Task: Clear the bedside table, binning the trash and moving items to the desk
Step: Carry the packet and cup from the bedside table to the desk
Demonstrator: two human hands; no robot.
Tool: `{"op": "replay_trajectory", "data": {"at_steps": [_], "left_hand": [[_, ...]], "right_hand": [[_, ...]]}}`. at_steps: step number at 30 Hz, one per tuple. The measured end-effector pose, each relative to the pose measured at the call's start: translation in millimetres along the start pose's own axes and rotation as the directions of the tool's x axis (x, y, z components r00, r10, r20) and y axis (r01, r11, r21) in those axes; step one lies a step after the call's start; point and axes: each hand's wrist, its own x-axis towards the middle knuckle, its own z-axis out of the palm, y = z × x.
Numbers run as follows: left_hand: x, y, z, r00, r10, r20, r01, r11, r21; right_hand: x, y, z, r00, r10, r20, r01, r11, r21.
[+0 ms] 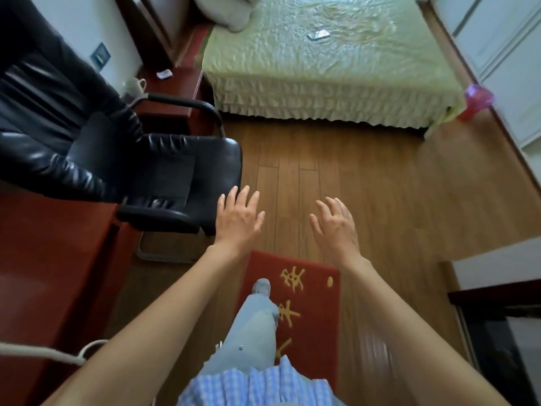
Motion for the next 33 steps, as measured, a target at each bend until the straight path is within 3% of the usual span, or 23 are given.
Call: {"op": "replay_trajectory", "data": {"at_steps": [13,17,33], "left_hand": [[222.8,-13.4,1.4,0.998,0.042,-0.045,-0.042,0.999,0.008],[273.4,-10.5,15.9,1.000,0.013,0.015,-0.013,1.000,0.017],[505.4,14.3,42.7,0.965,-0.261,0.000,0.261,0.965,0.025]], "right_hand": [[195.8,23.8,-9.0,0.994,0.103,-0.046,-0.103,0.995,0.001],[247.2,37.0,-3.6,0.994,0.110,-0.014,-0.109,0.994,0.015],[550.4,99.0,-17.1,0.979,-0.156,0.129,0.157,0.988,-0.002]]}}
